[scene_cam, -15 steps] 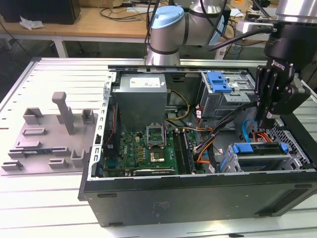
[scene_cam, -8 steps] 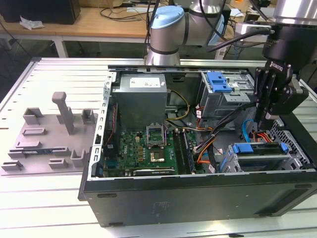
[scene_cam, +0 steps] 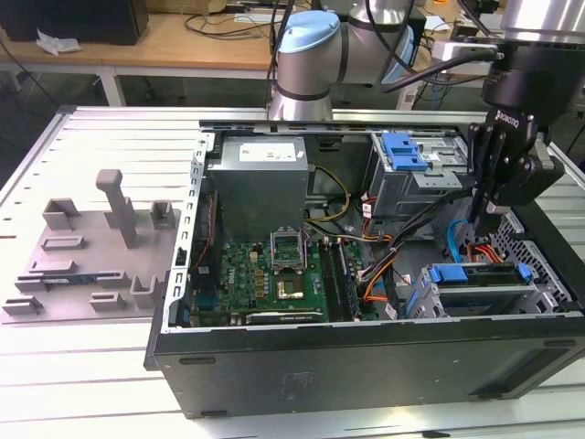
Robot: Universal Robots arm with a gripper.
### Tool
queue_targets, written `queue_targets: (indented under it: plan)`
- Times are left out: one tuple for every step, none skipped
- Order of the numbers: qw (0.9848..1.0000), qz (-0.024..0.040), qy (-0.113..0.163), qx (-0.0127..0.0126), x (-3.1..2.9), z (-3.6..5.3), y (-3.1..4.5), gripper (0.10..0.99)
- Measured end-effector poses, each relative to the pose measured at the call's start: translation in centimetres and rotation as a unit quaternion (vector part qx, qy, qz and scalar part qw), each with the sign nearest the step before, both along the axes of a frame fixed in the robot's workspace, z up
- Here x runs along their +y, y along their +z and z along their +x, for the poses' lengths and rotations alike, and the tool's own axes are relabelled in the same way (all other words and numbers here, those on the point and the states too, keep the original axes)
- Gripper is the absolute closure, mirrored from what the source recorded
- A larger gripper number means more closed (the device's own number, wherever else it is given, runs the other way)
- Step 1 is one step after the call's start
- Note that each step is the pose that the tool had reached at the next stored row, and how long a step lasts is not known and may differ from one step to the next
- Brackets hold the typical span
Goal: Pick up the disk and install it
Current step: 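Insert the second disk wire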
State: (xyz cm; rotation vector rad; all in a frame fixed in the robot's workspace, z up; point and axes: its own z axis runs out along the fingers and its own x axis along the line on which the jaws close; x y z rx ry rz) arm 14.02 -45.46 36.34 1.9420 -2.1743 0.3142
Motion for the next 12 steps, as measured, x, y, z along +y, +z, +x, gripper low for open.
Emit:
queue_targets:
  plan:
    - [1.0, -0.0006, 0.003, 0.0, 0.05, 0.0, -0.01, 0.827]
    - [1.0, -0.0018, 0.008, 0.0, 0.14, 0.0, -0.05, 0.827]
    - [0.9999, -0.0025, 0.011, 0.0, 0.19, 0.01, -0.1, 0.827]
    - [0.9999, -0.0028, 0.012, 0.0, 0.19, 0.01, -0.15, 0.827]
    - [0.9999, -0.0032, 0.012, 0.0, 0.19, 0.0, -0.19, 0.827]
    - [0.9999, -0.0034, 0.012, 0.0, 0.19, 0.0, -0.25, 0.827]
    - [0.9999, -0.0036, 0.012, 0.0, 0.19, 0.0, -0.28, 0.827]
    - [0.9999, -0.0037, 0.012, 0.0, 0.19, 0.0, -0.32, 0.827]
    - [0.9999, -0.0038, 0.012, 0.0, 0.18, 0.0, -0.34, 0.827]
    - [0.9999, -0.004, 0.011, 0.0, 0.19, -0.01, -0.36, 0.827]
    - [0.9999, -0.0045, 0.01, 0.0, 0.19, -0.01, -0.37, 0.827]
    - [0.9999, -0.0059, 0.009, 0.0, 0.2, 0.0, -0.38, 0.827]
